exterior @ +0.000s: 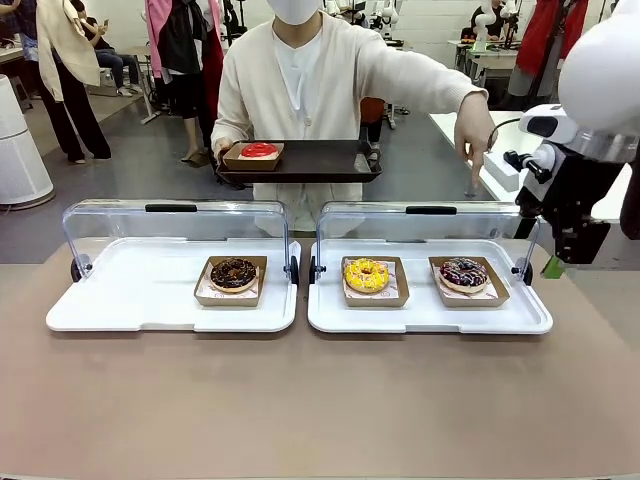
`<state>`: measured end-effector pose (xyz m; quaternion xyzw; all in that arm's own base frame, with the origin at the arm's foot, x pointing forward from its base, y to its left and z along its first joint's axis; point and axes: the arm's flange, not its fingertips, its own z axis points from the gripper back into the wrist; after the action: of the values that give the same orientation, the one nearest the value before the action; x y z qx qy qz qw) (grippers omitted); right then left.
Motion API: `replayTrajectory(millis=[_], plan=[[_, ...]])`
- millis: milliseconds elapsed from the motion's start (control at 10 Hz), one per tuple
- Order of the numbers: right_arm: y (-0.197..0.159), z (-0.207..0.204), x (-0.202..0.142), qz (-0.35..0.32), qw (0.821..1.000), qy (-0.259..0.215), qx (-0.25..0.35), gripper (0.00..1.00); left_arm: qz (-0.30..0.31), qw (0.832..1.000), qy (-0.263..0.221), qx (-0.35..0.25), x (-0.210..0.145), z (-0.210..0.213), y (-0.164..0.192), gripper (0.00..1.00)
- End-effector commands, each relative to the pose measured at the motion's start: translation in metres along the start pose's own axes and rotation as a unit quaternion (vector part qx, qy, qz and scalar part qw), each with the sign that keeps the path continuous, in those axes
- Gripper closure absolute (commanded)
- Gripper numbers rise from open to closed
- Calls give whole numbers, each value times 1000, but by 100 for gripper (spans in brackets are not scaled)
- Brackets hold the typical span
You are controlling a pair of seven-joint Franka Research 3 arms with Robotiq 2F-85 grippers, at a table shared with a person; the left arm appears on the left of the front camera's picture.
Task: Provide the desired donut to the person.
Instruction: Pick up and lift the Paper togo box containing the Donut pointed at by the person.
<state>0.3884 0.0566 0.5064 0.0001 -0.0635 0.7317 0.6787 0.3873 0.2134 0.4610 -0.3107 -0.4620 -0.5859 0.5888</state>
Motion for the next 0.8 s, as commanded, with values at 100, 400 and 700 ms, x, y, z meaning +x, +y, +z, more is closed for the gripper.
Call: replayTrajectory(millis=[100, 400, 700], plan=[[0, 0, 0, 0, 1000, 0, 0, 0, -2, 1000, -2, 2, 1, 1, -1, 0], [0, 0, 0, 0, 1000, 0, 0, 0, -2, 1000, -2, 2, 1, 1, -1, 0], [1, -1, 1, 1, 1000, -8, 0, 0, -2, 1000, -2, 2, 1, 1, -1, 0]])
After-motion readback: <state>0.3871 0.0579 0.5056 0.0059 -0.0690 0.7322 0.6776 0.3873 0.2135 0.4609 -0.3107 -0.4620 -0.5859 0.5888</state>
